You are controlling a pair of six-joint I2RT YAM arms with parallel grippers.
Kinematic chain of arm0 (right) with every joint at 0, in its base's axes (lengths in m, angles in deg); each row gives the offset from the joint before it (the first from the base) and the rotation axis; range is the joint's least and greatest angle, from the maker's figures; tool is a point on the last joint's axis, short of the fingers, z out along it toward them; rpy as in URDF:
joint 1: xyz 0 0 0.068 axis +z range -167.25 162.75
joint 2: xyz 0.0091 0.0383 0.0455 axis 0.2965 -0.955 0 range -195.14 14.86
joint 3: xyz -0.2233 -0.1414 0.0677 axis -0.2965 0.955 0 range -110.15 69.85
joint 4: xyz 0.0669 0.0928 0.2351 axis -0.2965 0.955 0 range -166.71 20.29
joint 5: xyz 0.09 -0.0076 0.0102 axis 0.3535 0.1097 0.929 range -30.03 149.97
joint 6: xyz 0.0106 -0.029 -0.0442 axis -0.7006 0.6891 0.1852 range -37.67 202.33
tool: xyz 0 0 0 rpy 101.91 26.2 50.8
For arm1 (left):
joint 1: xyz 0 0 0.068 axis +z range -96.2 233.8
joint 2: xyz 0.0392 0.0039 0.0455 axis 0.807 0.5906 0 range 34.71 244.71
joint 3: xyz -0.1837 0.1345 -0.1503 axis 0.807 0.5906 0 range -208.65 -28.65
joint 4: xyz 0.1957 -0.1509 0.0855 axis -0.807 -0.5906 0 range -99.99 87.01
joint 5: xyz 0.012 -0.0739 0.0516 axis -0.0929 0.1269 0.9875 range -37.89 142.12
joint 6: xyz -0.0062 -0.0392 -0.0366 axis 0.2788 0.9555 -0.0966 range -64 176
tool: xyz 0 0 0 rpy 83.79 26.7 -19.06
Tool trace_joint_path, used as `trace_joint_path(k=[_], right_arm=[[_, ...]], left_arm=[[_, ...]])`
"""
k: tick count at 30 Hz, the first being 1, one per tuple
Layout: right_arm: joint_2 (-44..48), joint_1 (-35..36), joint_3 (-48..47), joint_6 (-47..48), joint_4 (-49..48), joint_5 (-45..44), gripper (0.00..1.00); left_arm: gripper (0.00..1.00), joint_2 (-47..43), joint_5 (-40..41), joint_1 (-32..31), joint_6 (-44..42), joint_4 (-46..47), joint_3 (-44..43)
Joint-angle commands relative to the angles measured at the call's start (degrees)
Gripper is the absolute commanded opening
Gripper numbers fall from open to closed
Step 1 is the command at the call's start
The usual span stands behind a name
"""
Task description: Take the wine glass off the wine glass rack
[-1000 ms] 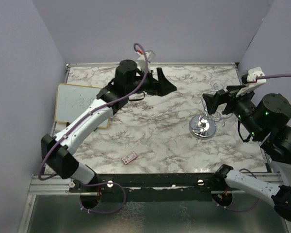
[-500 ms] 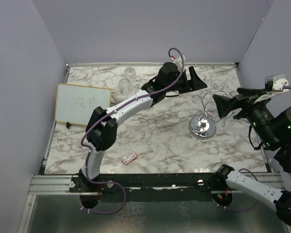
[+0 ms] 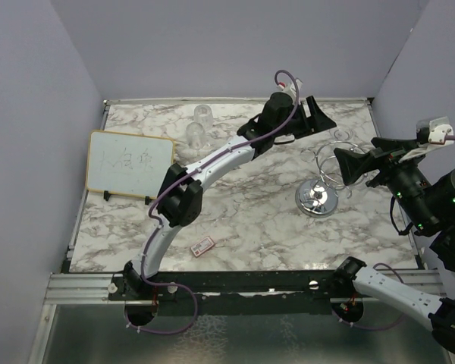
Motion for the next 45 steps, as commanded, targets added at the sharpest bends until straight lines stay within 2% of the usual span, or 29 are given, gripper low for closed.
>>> trace_joint_path(k=[1,5,13,30,45], right_arm=[[0.6,0.1,-0.8,1.2,-1.9,0.2,1.0],[0.4,0.1,-0.5,1.7,-1.9,0.1,1.0],[0.2,0.1,0.1,2.0,-2.3,0.2,1.0],[0.5,0.1,0.7,2.1,-2.8,0.2,1.0],[0.7,0.1,1.4,2.0,-3.1,0.0,1.0]], left_arm=[[0.7,3.5,-0.2,-0.8,1.3,-3.7,-6.3],[0.67,6.7,-1.6,-0.8,0.7,-7.7,-12.0],[0.55,9.5,-6.3,-0.8,3.5,-5.6,-14.6],[0.41,10.8,-8.4,-0.8,6.9,-3.6,-15.4],[0.23,10.5,-7.9,-0.8,7.7,-3.5,-16.0]])
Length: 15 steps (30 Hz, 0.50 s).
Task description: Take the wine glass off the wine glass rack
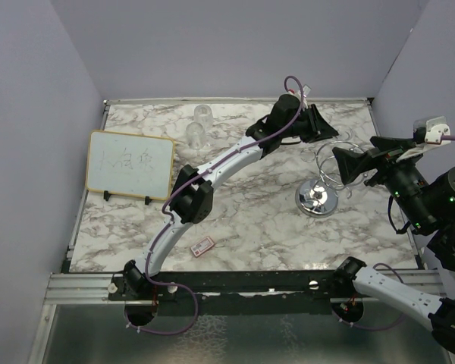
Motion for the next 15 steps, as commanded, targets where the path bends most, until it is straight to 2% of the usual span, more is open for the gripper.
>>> trace_joint_path(k=[1,6,15], right_arm=[[0.7,0.1,0.4,0.6,-1.8,0.0,1.0],[0.6,0.1,0.5,0.4,-1.8,0.3,1.0],[0.7,0.1,0.6,0.2,-2.1,0.4,1.0]], left_arm=[[0.2,-0.2,-0.7,-0.3,0.1,1.2,-2.3],[0.11,-0.3,-0.7,-0.3,1.1,1.1,-2.0],[0.05,-2.2,0.8,0.3,4.2,2.5,0.0]])
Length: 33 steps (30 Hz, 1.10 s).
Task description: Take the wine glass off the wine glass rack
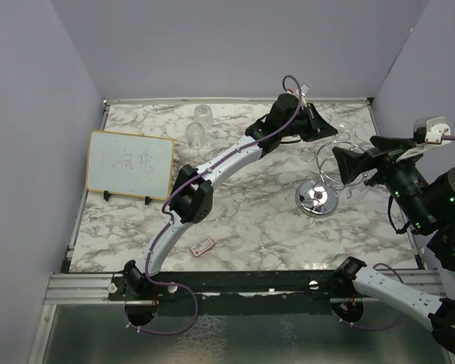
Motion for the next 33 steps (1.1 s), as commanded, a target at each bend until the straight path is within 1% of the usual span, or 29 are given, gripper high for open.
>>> trace_joint_path(k=[1,7,18,21,28,33], right_arm=[[0.6,0.1,0.5,0.2,-1.9,0.4,1.0],[0.5,0.1,0.7,0.1,-2.1,0.6,1.0],[0.7,0.1,1.0,-0.2,-2.4,0.8,1.0],[0.8,0.1,0.9,-0.3,-2.5,1.0,1.0],[0.7,0.1,0.8,-0.4,-2.8,1.1,1.0],[0.5,0.1,0.8,-0.7,-2.8,1.4,1.0]], left_arm=[[0.04,-2.3,1.0,0.2,1.8,1.7,0.1],[0.0,-1.0,0.5,0.3,5.6,4.8,-0.8],[0.0,0.9,0.1,0.4,10.8,10.9,-1.4],[0.0,2.3,-0.2,0.5,12.4,11.5,-3.1],[0.0,3.5,1.4,1.0,12.8,12.1,-4.3],[0.0,4.2,2.0,3.1,12.8,12.6,-6.0]])
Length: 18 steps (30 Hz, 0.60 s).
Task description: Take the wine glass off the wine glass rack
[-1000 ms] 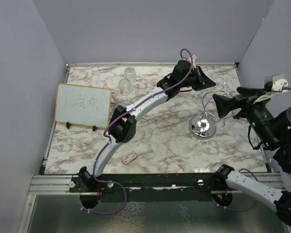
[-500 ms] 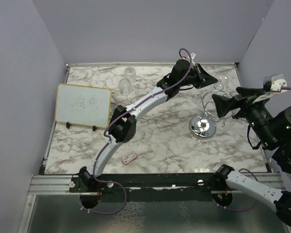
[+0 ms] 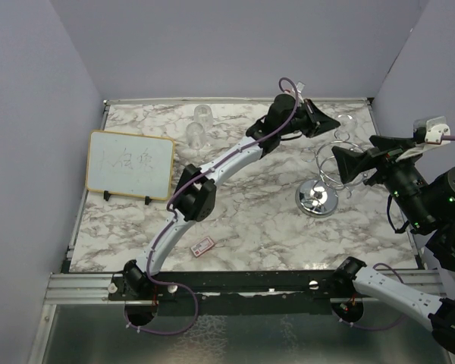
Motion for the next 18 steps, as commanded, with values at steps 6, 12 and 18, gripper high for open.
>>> trace_joint_path(k=[6,12,18], right_arm=[[-0.1,0.1,0.5,-1.0,-2.4,2.3,1.0],[-1.7,0.1,1.3,-1.7,-3.9,4.6,1.0],[-8.5,0.1,0.8,-4.9,-3.8,7.0,1.0]], left_arm=[[0.0,-3.2,0.7,5.7,-1.3,3.6,-0.5],[0.0,-10.9,-3.6,10.6,-4.5,3.6,7.1],[0.0,-23.9,-7.4,13.6,-12.6,0.8,21.3]])
